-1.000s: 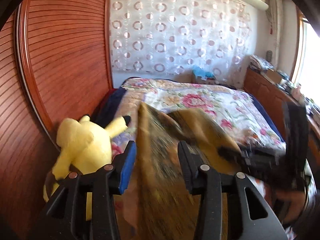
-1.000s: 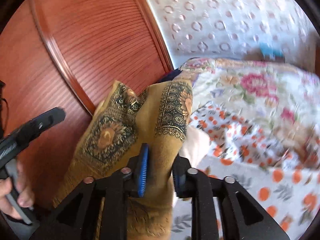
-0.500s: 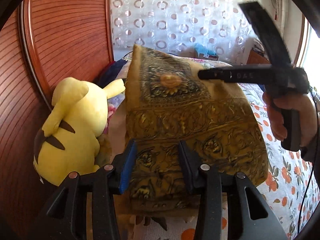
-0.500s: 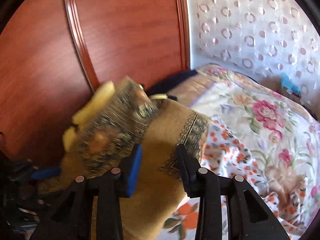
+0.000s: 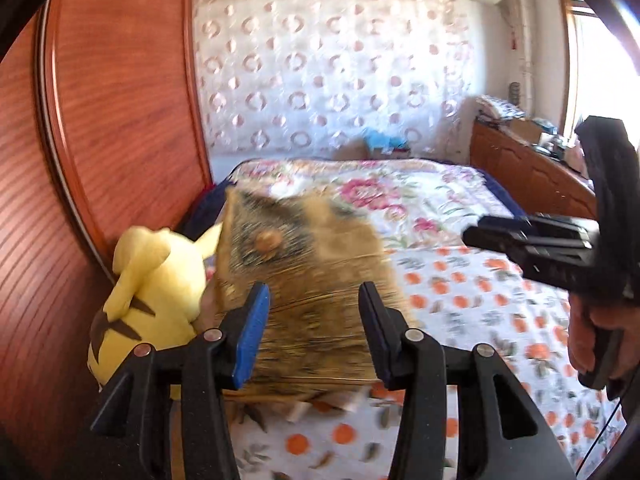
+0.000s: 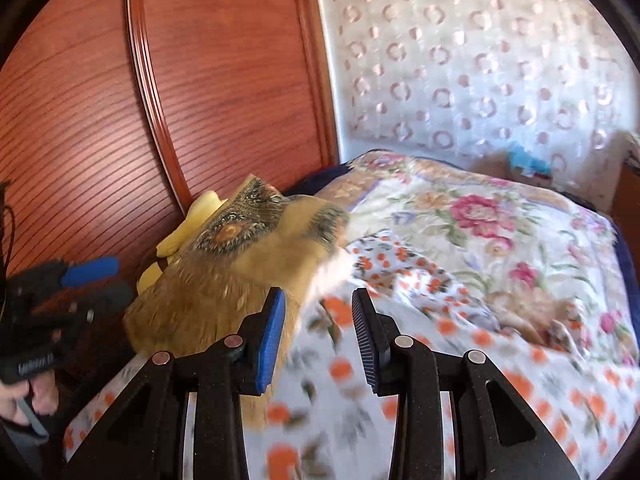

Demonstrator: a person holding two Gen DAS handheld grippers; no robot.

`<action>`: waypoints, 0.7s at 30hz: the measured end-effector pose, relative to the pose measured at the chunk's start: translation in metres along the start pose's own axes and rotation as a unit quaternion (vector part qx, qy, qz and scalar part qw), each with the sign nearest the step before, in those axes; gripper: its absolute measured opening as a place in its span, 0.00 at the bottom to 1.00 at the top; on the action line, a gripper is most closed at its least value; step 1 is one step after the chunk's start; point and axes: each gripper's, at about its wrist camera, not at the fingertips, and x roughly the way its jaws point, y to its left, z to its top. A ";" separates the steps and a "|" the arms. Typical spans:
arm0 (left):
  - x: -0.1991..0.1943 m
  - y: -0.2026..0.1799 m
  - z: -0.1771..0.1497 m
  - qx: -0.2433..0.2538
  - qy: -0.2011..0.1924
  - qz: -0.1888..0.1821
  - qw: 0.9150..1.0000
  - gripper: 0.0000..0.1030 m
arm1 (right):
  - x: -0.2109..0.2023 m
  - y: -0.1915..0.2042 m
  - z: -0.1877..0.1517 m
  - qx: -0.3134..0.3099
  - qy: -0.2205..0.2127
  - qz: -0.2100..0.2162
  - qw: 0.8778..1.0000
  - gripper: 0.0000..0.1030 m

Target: Fold small clothes

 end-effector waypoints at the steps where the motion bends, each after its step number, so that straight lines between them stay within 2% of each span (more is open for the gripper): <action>1: -0.008 -0.009 0.001 0.004 -0.007 -0.005 1.000 0.47 | -0.015 -0.003 -0.006 0.001 -0.006 -0.003 1.000 0.35; 3: -0.022 -0.025 0.003 0.010 -0.019 -0.013 1.000 0.49 | -0.048 -0.005 -0.021 0.003 -0.010 -0.011 1.000 0.35; 4: -0.029 -0.034 0.004 0.015 -0.024 -0.019 0.999 0.54 | -0.064 -0.006 -0.028 0.001 -0.012 -0.017 1.000 0.35; 5: -0.034 -0.041 0.004 0.018 -0.029 -0.024 0.999 0.64 | -0.075 -0.006 -0.033 -0.001 -0.015 -0.022 1.000 0.35; 7: -0.047 -0.058 0.004 0.026 -0.043 -0.035 0.998 0.75 | -0.110 -0.006 -0.044 0.002 -0.025 -0.034 0.999 0.35; 8: -0.052 -0.066 0.003 0.031 -0.047 -0.041 0.998 0.77 | -0.124 -0.007 -0.050 0.005 -0.029 -0.039 0.999 0.35; 13: -0.074 -0.104 -0.003 0.054 -0.061 -0.045 0.996 0.78 | -0.175 -0.007 -0.080 0.032 -0.042 -0.073 0.996 0.36; 15: -0.083 -0.118 -0.006 0.060 -0.064 -0.055 0.995 0.78 | -0.202 -0.002 -0.091 0.038 -0.047 -0.085 0.994 0.47; 16: -0.088 -0.126 -0.008 0.061 -0.065 -0.063 0.994 0.78 | -0.214 0.000 -0.097 0.040 -0.052 -0.090 0.994 0.48; 19: -0.104 -0.143 -0.014 0.057 -0.067 -0.089 0.992 0.78 | -0.239 0.010 -0.110 0.041 -0.067 -0.116 0.990 0.60; 21: -0.114 -0.153 -0.019 0.046 -0.068 -0.087 0.993 0.78 | -0.256 0.019 -0.117 0.046 -0.079 -0.133 0.987 0.65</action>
